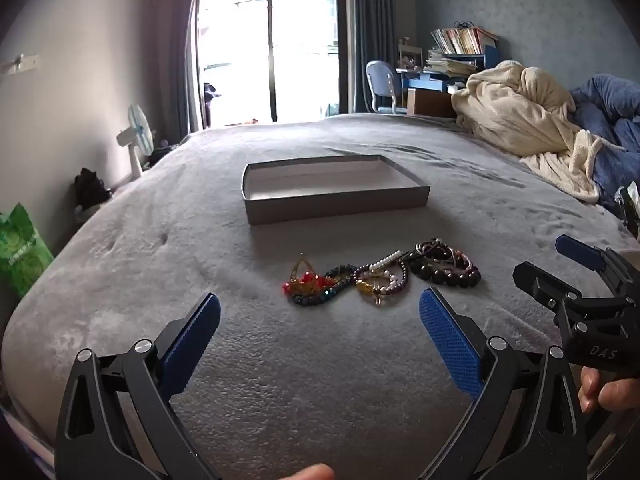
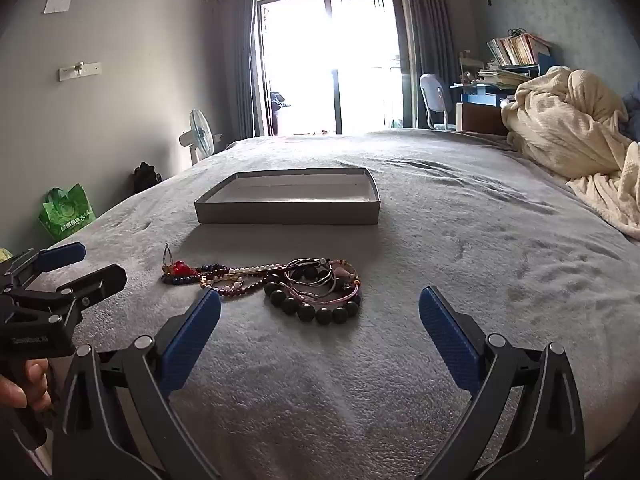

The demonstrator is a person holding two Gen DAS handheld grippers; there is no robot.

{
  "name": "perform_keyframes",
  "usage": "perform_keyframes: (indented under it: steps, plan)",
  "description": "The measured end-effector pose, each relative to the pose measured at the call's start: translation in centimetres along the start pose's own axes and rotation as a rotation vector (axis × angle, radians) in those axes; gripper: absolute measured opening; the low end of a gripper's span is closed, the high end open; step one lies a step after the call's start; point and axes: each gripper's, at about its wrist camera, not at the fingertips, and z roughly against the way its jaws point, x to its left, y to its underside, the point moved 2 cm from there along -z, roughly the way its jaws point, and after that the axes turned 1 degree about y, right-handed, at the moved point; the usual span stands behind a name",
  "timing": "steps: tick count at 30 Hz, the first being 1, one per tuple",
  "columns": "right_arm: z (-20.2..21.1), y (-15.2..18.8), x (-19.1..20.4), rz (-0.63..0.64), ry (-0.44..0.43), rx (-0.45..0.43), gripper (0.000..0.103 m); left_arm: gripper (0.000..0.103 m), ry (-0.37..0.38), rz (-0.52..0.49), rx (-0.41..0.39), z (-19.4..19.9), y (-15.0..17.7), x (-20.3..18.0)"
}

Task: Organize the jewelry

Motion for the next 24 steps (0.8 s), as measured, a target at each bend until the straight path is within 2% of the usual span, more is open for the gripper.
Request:
perform_keyframes:
  steps: [16, 18, 24]
  plan:
    - [-0.4, 0.0, 0.3, 0.001, -0.003, 0.006, 0.098, 0.099, -0.010, -0.010, -0.007, -0.9, 1.7, -0.3]
    - [-0.3, 0.0, 0.2, 0.002, -0.003, 0.006, 0.098, 0.099, -0.012, -0.008, 0.000, -0.7, 0.7, 0.5]
    - [-0.1, 0.0, 0.1, 0.001, -0.004, 0.001, 0.098, 0.099, -0.016, -0.005, -0.004, -0.6, 0.7, 0.4]
